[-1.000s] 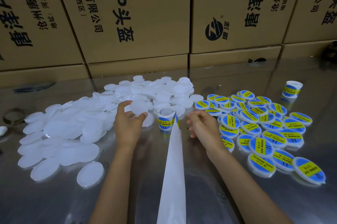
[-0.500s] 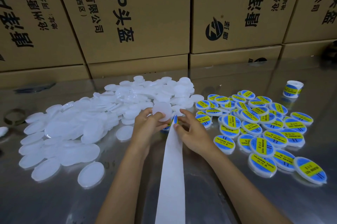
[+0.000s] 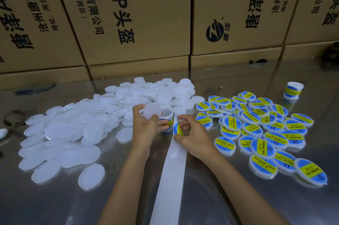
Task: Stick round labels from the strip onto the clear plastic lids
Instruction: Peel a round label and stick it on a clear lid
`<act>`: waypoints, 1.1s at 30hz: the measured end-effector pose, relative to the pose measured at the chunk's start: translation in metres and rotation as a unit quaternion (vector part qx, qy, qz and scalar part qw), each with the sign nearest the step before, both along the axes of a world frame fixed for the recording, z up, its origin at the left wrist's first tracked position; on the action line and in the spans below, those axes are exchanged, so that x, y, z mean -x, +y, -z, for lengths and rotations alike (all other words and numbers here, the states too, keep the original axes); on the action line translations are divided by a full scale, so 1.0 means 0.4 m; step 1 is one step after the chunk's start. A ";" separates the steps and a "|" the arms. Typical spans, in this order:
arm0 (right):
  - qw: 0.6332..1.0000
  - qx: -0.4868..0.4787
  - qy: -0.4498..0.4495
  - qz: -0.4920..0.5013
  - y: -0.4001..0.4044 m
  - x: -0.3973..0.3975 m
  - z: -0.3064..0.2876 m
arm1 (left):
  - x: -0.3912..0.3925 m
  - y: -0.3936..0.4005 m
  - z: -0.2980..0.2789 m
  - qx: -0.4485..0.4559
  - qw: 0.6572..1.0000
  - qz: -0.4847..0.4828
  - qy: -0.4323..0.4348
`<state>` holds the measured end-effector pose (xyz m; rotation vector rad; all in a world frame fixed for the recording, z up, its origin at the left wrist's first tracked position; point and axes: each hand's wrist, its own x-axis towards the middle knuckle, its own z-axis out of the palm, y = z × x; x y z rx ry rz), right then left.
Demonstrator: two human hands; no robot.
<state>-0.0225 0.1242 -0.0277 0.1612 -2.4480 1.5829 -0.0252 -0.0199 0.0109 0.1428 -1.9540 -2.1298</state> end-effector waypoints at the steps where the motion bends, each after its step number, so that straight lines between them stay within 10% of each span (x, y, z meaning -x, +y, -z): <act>1: 1.000 0.002 0.003 0.000 -0.001 -0.001 -0.002 | -0.001 0.001 -0.002 0.025 1.000 0.006 0.017; 11: 0.998 0.038 0.048 -0.011 0.000 -0.021 -0.026 | -0.030 0.040 0.001 0.148 0.986 0.045 0.059; 25: 0.997 -0.006 0.071 0.005 0.002 -0.022 -0.033 | -0.002 0.023 0.025 -0.002 1.000 0.017 -0.013; 33: 0.990 -0.058 0.125 0.017 0.004 -0.026 -0.036 | -0.003 0.023 0.014 0.094 0.995 0.011 0.012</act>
